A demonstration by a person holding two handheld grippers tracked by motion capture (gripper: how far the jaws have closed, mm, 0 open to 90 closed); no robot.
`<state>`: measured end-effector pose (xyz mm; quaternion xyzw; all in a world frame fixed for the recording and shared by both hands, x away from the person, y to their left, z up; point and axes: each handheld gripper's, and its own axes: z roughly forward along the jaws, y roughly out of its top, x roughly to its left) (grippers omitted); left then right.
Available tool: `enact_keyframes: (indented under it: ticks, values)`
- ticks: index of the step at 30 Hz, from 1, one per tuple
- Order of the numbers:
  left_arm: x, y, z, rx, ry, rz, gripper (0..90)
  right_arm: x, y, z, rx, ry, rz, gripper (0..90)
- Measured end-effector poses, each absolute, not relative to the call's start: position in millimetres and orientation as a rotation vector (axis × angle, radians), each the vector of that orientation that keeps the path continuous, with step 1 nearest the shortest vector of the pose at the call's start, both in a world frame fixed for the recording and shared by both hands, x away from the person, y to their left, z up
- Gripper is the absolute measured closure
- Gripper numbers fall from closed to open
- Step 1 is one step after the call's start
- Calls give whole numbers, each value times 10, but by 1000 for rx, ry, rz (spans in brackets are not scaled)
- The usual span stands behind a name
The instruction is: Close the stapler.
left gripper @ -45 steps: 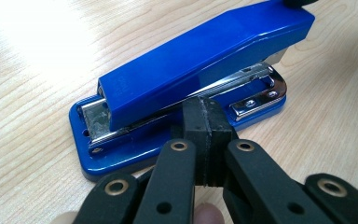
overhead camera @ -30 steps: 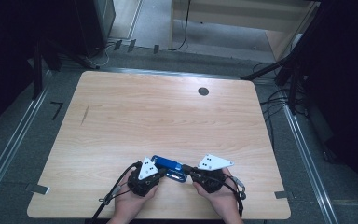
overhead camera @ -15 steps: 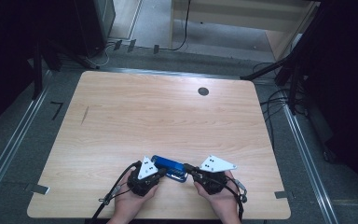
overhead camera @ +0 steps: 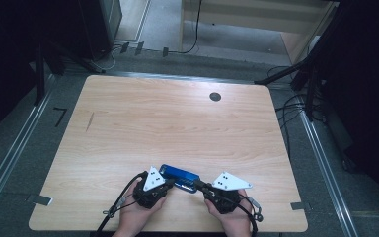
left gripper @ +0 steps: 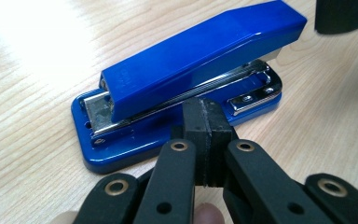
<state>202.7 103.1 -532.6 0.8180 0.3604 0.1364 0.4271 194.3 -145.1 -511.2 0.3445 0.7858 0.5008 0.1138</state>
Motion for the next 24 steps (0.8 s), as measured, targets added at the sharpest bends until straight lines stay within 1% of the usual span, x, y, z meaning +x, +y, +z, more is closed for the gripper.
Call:
enact_keyframes:
  ticks: [2,5,8,11,13,17,19,22,24]
  values:
    - [2013,1061,-5316,2031,909,336,900,1911,-1431,-5137,1016,2307,1460,900]
    - [1984,1132,-5306,1998,924,327,812,1885,-1397,-5163,1013,2304,1433,900]
    - [1952,1223,-5289,1975,935,329,753,1876,-1375,-5183,1023,2296,1425,900]
    - [1919,1372,-5248,1923,963,344,658,1865,-1341,-5220,1033,2297,1401,900]
    - [1889,1476,-5214,1901,972,363,566,1864,-1324,-5237,1038,2290,1388,900]
    - [1827,1657,-5158,1860,1004,401,441,1866,-1319,-5249,1053,2276,1384,900]
    - [1807,1740,-5135,1854,1034,438,330,1865,-1313,-5268,1066,2263,1378,900]
    - [1792,1862,-5121,1824,1074,438,250,1863,-1302,-5276,1070,2254,1385,900]
    - [1770,1938,-5104,1813,1096,445,229,1862,-1290,-5284,1073,2249,1387,900]
